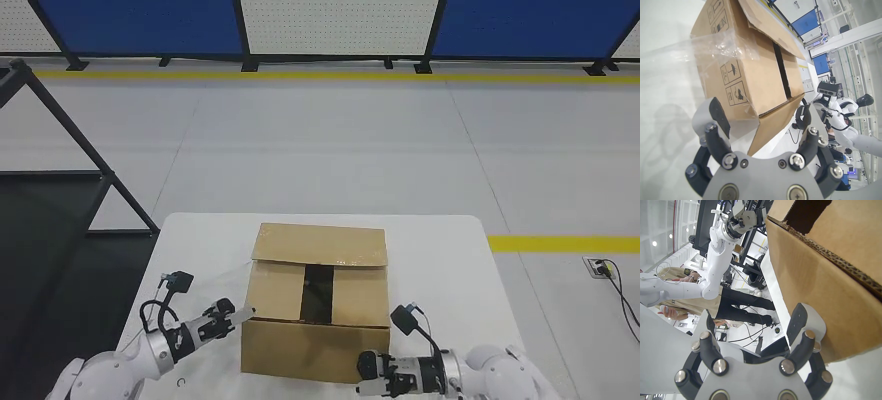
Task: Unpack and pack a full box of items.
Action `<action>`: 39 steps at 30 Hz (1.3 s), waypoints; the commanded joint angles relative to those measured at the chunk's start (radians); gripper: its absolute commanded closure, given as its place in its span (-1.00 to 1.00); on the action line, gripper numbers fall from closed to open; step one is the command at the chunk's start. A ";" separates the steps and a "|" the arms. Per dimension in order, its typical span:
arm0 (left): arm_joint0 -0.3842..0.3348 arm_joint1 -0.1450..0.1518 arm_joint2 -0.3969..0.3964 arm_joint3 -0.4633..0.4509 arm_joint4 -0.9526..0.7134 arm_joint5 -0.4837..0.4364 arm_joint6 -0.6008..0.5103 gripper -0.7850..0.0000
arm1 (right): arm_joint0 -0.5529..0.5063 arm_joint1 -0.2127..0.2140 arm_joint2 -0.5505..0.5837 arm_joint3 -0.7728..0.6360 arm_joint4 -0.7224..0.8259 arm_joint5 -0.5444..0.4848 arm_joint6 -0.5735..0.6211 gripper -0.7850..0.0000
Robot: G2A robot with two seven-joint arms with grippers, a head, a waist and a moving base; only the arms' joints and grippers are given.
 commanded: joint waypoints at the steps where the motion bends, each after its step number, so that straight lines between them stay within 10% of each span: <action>1: 0.000 0.001 0.004 0.000 -0.001 -0.001 0.001 -1.00 | 0.003 -0.001 -0.003 0.009 0.003 -0.001 -0.008 -1.00; 19: -0.006 0.013 -0.019 -0.005 -0.015 -0.009 0.016 -1.00 | -0.045 0.033 0.102 -0.126 0.154 -0.057 0.132 -1.00; 32: 0.063 0.028 -0.207 -0.066 -0.227 -0.064 0.059 -1.00 | 0.098 0.029 0.135 -0.102 0.407 0.357 -0.024 -1.00; 39: 0.076 0.031 -0.237 -0.062 -0.264 -0.063 0.040 -1.00 | 0.111 0.027 0.127 -0.089 0.406 0.379 -0.036 -1.00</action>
